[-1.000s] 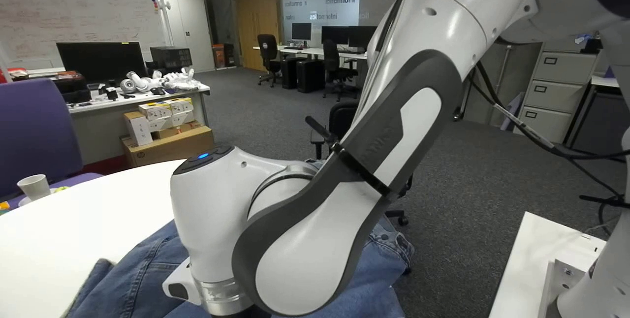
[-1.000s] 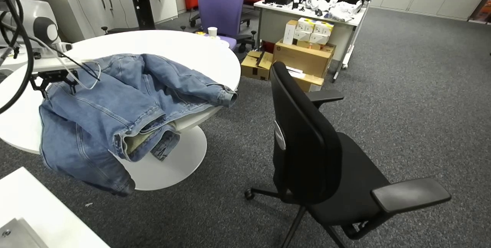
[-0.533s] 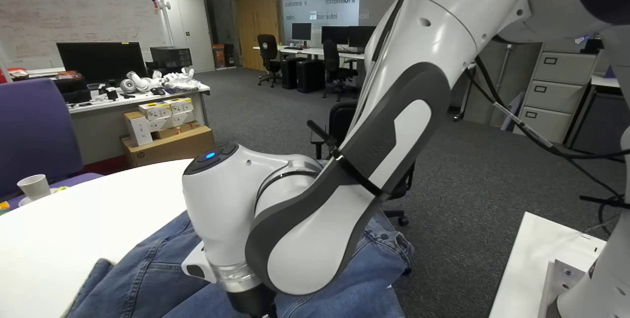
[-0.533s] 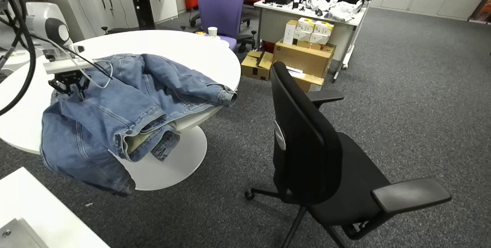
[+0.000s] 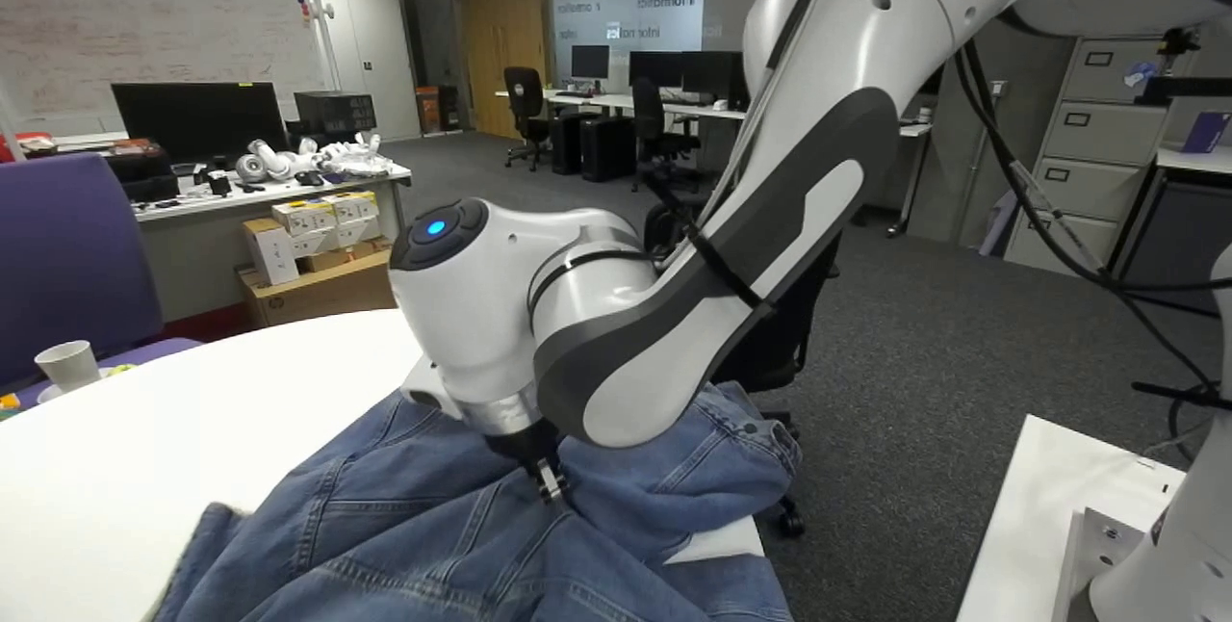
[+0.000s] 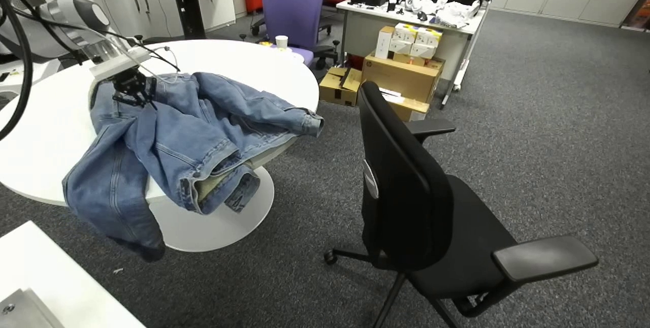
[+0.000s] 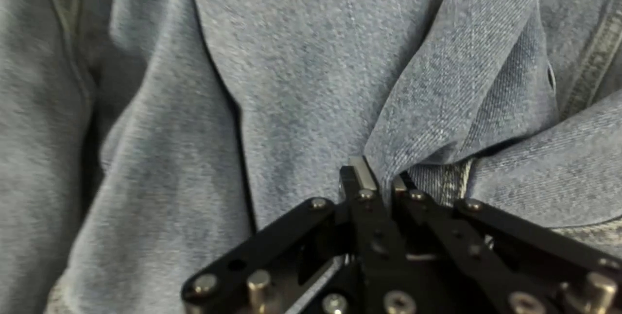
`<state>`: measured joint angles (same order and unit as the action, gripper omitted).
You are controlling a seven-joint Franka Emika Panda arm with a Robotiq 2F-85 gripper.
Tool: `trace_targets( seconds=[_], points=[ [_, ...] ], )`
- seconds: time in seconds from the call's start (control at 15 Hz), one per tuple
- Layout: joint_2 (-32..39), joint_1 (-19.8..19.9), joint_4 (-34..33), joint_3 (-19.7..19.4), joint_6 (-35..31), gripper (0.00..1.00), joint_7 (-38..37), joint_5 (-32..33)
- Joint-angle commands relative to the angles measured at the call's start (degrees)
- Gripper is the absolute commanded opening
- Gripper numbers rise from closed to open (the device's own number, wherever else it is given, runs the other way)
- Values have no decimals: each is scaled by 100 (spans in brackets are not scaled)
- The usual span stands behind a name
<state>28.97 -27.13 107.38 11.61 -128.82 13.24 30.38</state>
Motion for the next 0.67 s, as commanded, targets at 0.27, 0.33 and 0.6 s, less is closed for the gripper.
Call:
trace_targets(
  seconds=[0.27,0.33,0.6],
  points=[
    [-1200,395,503,-572,703,2,-772,1796],
    [-1228,437,480,-572,809,2,-1039,1949],
    [-905,608,239,-333,1076,23,-1108,1723]
  ],
)
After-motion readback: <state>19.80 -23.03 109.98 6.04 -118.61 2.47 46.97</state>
